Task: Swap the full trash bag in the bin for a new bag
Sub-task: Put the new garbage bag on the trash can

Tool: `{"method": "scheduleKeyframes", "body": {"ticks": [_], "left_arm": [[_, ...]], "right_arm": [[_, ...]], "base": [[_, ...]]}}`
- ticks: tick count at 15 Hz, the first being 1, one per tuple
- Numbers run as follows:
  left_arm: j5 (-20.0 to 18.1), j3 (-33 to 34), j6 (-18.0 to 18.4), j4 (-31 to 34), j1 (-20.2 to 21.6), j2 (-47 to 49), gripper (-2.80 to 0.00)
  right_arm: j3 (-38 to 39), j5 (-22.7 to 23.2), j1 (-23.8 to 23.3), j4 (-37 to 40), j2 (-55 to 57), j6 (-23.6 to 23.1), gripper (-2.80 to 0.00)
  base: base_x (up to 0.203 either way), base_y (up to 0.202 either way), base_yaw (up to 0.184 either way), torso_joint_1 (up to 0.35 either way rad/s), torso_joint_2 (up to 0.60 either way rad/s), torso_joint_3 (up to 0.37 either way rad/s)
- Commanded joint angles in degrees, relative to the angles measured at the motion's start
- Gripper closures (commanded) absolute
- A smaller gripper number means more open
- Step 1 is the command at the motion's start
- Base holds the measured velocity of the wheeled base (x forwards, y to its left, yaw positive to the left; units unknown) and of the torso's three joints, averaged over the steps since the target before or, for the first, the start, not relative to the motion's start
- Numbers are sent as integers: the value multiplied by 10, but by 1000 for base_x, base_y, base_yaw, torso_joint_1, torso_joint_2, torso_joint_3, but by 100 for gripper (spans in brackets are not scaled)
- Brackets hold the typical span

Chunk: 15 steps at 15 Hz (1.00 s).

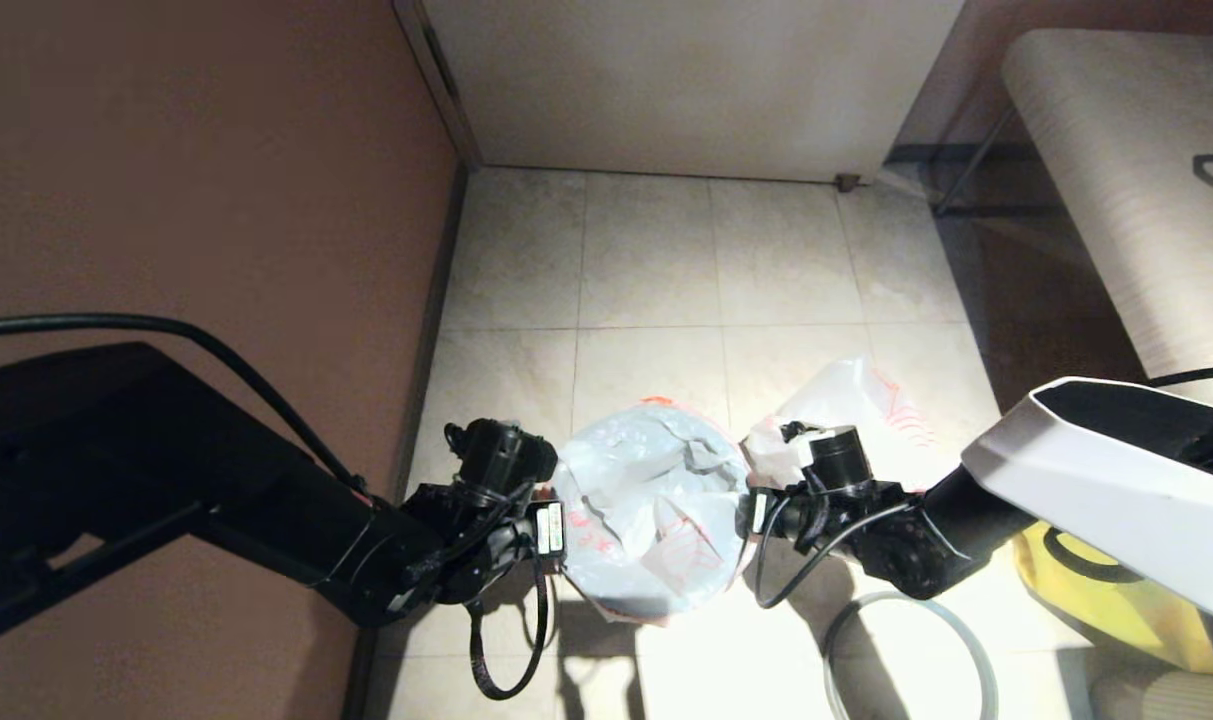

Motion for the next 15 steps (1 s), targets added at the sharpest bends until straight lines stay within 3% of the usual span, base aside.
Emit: {"method": "scheduleKeyframes", "body": {"ticks": [1,5,9,13,15], "left_arm": [[1,-7,-1,-1,-1,4,0],[1,-21,3,0,-14,-2,0],[2,-68,7,16,-42,8,0],[0,-175,8,102,-81,84,0],[-2,-242,25,149,-86,136,0]], "right_arm": [[-9,-8,-1,-2,24,1,0],[-13,-42,-22,-1,27,0,0],[44,-50,-26,0,-63,3,0],[149,-48,-50,0,-212,22,0],[189,-36,-108,0,-269,26,0]], "base": [[0,0,0,0,0,0],[0,0,0,0,0,0],[0,0,0,0,0,0],[0,0,0,0,0,0],[0,0,0,0,0,0]]}}
